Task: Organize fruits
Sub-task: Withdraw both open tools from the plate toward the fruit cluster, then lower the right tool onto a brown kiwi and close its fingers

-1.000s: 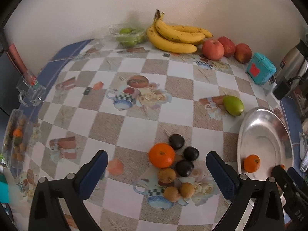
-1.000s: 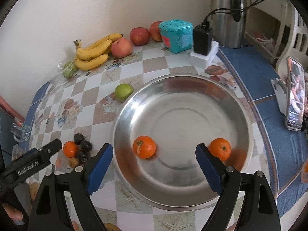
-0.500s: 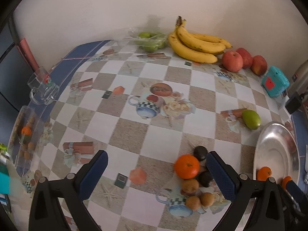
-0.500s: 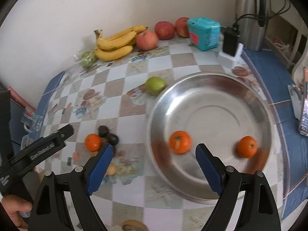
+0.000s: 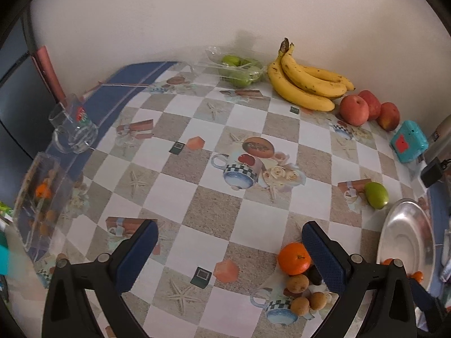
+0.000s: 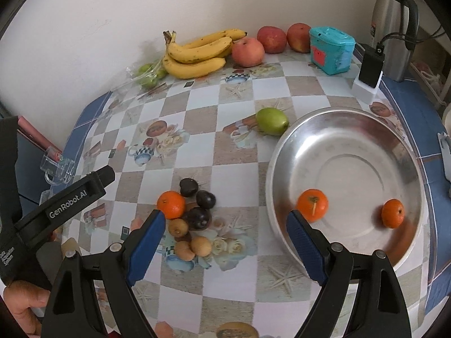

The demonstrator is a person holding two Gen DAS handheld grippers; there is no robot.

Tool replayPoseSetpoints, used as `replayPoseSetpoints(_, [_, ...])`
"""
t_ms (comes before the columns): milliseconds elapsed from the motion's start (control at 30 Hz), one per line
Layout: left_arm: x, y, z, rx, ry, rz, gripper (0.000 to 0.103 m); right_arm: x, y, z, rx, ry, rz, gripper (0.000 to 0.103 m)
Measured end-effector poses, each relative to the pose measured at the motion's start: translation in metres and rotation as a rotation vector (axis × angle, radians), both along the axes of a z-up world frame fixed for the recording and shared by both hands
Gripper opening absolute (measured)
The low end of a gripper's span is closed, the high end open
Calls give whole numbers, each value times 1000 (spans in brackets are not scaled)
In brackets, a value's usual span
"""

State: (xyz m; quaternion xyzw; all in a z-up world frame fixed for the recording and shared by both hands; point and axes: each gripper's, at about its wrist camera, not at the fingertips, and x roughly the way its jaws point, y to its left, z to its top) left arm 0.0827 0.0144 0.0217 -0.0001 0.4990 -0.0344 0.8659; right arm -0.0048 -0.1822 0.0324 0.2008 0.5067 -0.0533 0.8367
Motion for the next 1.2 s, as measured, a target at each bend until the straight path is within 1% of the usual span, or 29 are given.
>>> replayPoseSetpoints(200, [5,10,4,-34,1,1,103,4,11,2,-28,1,-8,88])
replayPoseSetpoints(300, [7,17,4,-45,8,6,103,8,18,1,-25,3,-4,88])
replayPoseSetpoints(467, [10,28,2,-75,28,30,103,14,32,-1,-35,11,18,88])
replayPoseSetpoints(600, [11,36,2,-95,29,49,103,16,37,-4,-28,15,28,88])
replayPoseSetpoints(667, [11,38,0,-109,41,56,103,16,38,-5,-30,16,31,88])
replayPoseSetpoints(800, [13,35,-14,-137,100,49,103,16,38,-12,-12,30,38,87])
replayPoseSetpoints(867, [13,30,-23,-156,138,37,102,16,36,-19,-3,48,37,83])
replayPoseSetpoints(900, [12,27,-26,-166,156,29,102,15,36,-22,4,54,38,76])
replayPoseSetpoints(933, [12,24,-30,-176,176,21,102,15,36,-25,16,62,41,71])
replayPoseSetpoints(1000, [10,18,-37,-186,209,5,101,14,34,-33,38,82,42,70])
replayPoseSetpoints(1067, [8,12,-43,-206,242,-10,98,14,33,-39,47,99,42,68])
replayPoseSetpoints(1100, [7,10,-46,-221,259,-16,95,13,32,-42,56,109,40,63])
replayPoseSetpoints(1133, [6,7,-48,-234,275,-21,94,13,31,-45,66,117,38,62])
replayPoseSetpoints(1200, [4,2,-52,-247,298,-30,91,12,30,-51,90,135,37,61])
